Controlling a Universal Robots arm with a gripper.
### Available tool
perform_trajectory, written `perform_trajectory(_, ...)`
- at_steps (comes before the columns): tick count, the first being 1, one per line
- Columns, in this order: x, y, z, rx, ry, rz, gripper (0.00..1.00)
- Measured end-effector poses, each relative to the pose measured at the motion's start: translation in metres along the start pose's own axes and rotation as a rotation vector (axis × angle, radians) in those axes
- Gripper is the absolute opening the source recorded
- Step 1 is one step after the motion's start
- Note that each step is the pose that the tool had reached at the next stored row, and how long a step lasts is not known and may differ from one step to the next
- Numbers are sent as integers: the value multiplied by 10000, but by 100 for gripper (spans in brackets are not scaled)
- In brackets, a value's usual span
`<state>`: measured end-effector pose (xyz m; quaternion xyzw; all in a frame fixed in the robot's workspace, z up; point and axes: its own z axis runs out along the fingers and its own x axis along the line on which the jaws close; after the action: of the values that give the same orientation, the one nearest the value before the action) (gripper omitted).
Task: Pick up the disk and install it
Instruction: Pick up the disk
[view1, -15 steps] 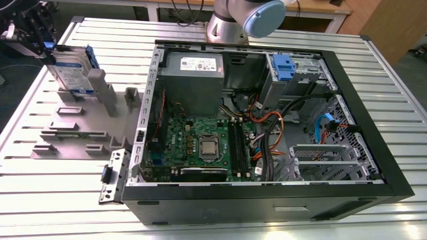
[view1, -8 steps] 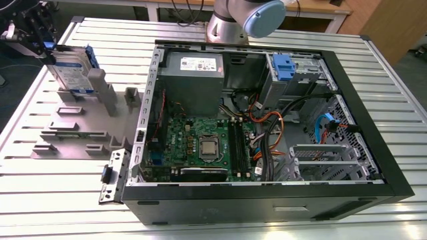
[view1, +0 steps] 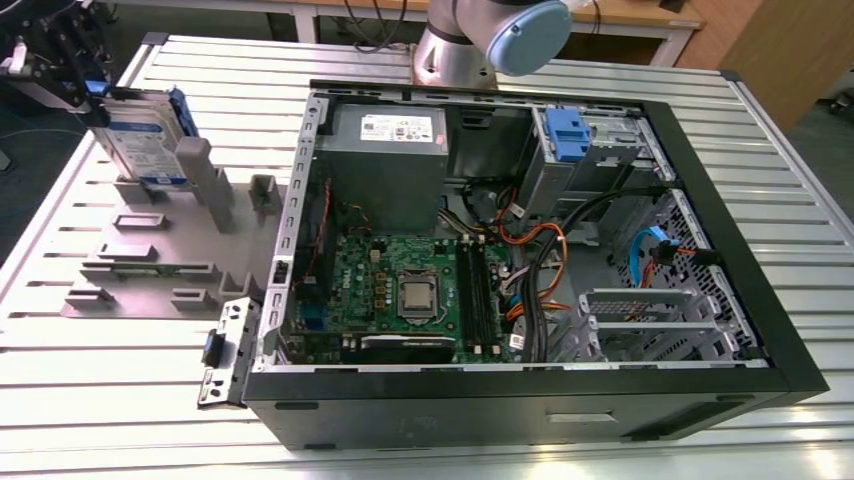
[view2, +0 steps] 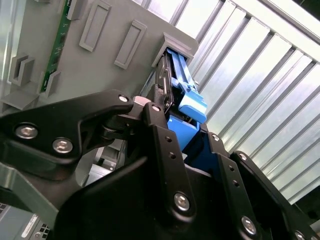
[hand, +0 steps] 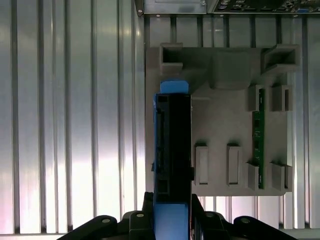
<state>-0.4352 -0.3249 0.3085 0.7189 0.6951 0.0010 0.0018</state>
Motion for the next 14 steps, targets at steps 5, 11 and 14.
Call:
perform_trajectory(5, 0, 0, -59, -1, -12, 1, 36)
perform_trajectory(11, 0, 1, -144, -2, -36, 0, 36)
perform_trajectory(14, 0, 1, -193, -2, -50, 0, 36)
